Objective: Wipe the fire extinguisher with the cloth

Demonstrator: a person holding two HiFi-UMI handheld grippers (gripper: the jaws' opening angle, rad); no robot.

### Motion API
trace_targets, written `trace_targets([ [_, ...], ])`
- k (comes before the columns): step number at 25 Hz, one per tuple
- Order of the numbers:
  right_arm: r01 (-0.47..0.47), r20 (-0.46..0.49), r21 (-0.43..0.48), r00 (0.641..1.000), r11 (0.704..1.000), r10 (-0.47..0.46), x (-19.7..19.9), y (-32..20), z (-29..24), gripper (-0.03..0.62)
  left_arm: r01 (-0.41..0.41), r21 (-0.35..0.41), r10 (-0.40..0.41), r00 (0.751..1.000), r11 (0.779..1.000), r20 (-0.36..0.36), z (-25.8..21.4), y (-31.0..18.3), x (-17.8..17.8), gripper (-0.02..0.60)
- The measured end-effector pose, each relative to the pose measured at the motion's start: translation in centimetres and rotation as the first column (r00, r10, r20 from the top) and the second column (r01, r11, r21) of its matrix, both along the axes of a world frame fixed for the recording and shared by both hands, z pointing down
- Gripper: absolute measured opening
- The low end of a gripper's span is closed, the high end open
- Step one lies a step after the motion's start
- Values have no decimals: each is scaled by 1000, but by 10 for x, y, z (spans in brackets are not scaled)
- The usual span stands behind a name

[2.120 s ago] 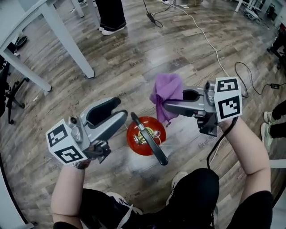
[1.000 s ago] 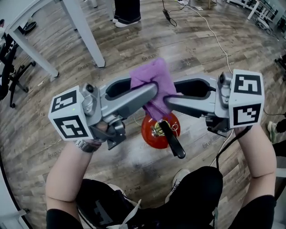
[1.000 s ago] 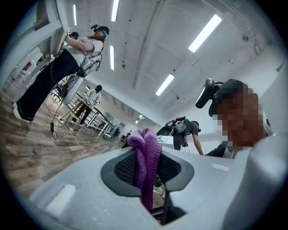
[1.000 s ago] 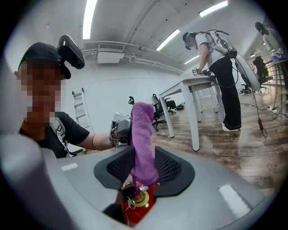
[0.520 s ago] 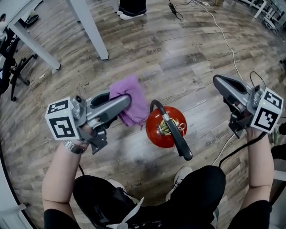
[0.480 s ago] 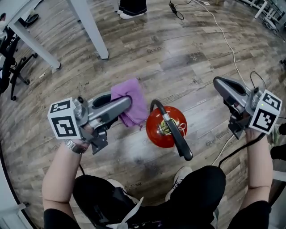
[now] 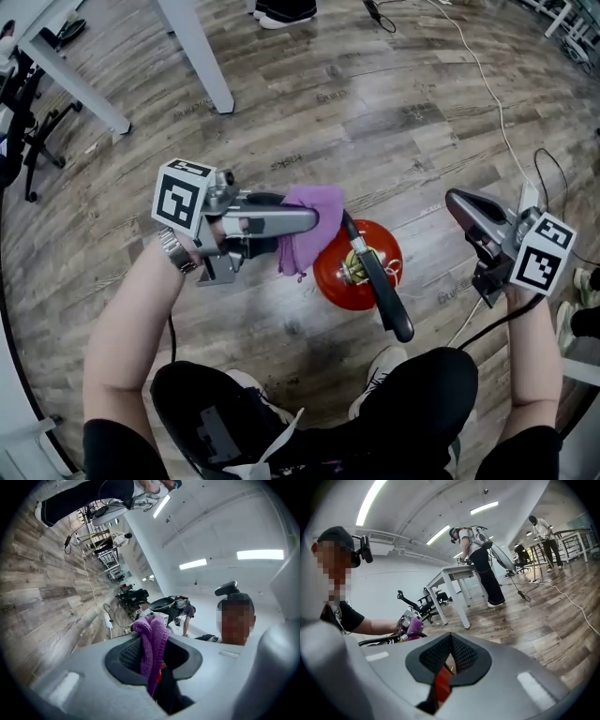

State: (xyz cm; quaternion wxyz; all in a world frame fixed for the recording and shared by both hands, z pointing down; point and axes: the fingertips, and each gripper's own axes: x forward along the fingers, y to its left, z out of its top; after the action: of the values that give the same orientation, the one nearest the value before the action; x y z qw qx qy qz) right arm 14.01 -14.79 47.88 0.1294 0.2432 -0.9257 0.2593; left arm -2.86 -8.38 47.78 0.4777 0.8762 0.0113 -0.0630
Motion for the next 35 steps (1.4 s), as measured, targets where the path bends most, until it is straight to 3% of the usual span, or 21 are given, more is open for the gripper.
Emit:
trace_targets([
  [3,1,5,-13,1000,1000,-1,2,1,5,5,31,-8,-30,999,999,44,17,-6,6,80],
  [6,-5,10,-34,1000,999,5,5,0,15,5,131,9,-131,990,991,45,29,-11,2,80],
  [8,-15,19,-55,1000,998,16,7,-1,24,5,215,4,-215,975,977,64,45,-13,-3,80],
  [10,-22,29,-76,999,997,24,8,-1,34,5,297,-11,-293,948,955,128,74,-9,-7,78],
  [14,-35,48,-117,998,992,40,8,0,58,5,451,-75,-411,860,889,304,163,1,-13,78],
  [18,-42,61,-156,997,987,52,13,2,76,5,611,-121,-504,735,782,455,256,14,-22,78],
  [21,-59,69,-180,995,982,73,22,5,87,5,682,-179,-512,673,709,534,314,26,-21,78],
  [24,-74,67,-210,994,975,90,28,9,101,5,715,-184,-497,624,674,602,360,38,-24,80],
  [27,-79,61,-230,994,970,95,32,16,110,5,751,-212,-540,613,625,577,371,41,-26,81],
  [29,-82,59,-234,993,969,98,34,19,110,5,757,-234,-554,619,610,557,366,40,-26,81],
  [35,-81,66,-210,993,974,96,32,24,101,5,719,-268,-572,680,641,459,313,37,-18,81],
])
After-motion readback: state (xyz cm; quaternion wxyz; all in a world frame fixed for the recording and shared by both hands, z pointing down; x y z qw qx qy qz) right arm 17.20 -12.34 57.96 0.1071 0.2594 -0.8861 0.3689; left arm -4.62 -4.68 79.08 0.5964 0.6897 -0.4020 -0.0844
